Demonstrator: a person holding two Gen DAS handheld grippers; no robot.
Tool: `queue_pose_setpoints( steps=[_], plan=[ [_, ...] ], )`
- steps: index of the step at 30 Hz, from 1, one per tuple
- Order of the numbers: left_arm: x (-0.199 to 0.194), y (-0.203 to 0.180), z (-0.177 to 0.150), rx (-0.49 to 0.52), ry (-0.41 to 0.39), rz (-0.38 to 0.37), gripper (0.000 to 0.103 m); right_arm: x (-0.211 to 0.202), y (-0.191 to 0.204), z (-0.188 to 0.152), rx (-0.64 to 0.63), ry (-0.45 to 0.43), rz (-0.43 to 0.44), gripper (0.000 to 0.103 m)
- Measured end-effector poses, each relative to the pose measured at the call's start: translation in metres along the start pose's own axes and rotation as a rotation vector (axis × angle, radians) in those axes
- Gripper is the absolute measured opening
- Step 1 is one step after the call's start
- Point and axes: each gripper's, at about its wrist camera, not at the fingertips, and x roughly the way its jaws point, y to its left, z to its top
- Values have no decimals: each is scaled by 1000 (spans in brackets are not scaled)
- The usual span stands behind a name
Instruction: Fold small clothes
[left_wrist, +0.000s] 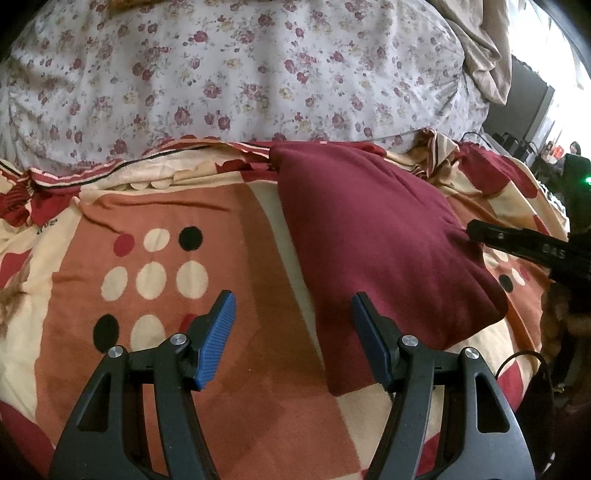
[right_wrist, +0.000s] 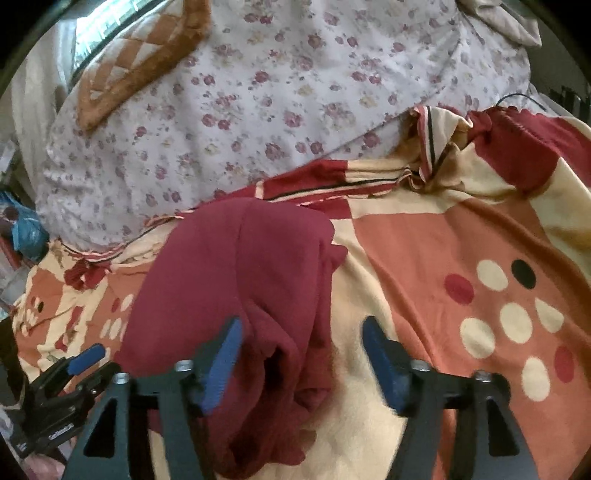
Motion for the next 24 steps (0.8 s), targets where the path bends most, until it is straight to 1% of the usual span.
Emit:
queue_pose_setpoints(
  steps=[5,8,10,11,12,13,15,19,21,24],
  plan=[
    [0,0,1,-8,7,-6,65,-1,-6,-1,22,13,45,74],
    [1,-1,7,-33,23,-35,65,3,-10,1,23,20,71,76],
    [2,0,14,-69,46,-91,65,7,-13,2,31,22,96,78],
    [4,0,17,-84,57,-116,68,9,-15,3,37,21,112,80],
    [7,1,22,-110,76,-158,74,12,-17,4,43,23,126,81],
    [9,2,25,-130,83,-181,76,15,-19,6,50,28,142,84],
    [16,4,32,-176,92,-223,78,24,-23,8,60,45,168,84],
    [37,3,46,-190,132,-262,78,44,-29,13,80,74,206,84],
    [47,5,50,-196,147,-275,78,54,-28,17,77,81,246,84],
    [69,7,55,-218,193,-309,78,71,-29,21,79,107,275,85]
  ],
)
